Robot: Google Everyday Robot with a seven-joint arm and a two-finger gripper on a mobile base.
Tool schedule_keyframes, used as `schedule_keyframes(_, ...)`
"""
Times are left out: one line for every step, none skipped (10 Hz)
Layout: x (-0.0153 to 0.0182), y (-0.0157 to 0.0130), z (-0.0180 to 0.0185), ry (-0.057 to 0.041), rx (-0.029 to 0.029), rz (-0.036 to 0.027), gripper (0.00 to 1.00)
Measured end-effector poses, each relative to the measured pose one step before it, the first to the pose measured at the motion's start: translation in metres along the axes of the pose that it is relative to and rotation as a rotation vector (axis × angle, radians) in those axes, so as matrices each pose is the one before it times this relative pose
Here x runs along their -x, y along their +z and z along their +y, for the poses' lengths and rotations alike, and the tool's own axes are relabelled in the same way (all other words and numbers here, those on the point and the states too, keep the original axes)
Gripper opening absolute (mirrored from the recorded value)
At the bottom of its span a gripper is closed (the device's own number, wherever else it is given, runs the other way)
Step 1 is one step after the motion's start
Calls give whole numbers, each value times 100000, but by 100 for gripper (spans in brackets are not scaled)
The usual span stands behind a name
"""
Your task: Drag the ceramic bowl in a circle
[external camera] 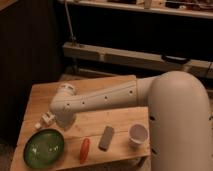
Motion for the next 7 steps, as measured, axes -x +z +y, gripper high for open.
schedule_keyframes(13,185,-536,-1291,-837,-1307,80)
schedule_keyframes(93,97,-61,-859,-153,-1269,80)
schedule_keyframes(-32,161,29,-341,-453,-730,80)
schedule_keyframes(-128,310,-104,-618,-977,-905,80)
schedule_keyframes(-113,692,202,-263,-1512,-1158,80)
schedule_keyframes(-156,690,265,-39,-1964,-1049,80)
schedule_keyframes(-180,568,189,-70,-1794,-869,80)
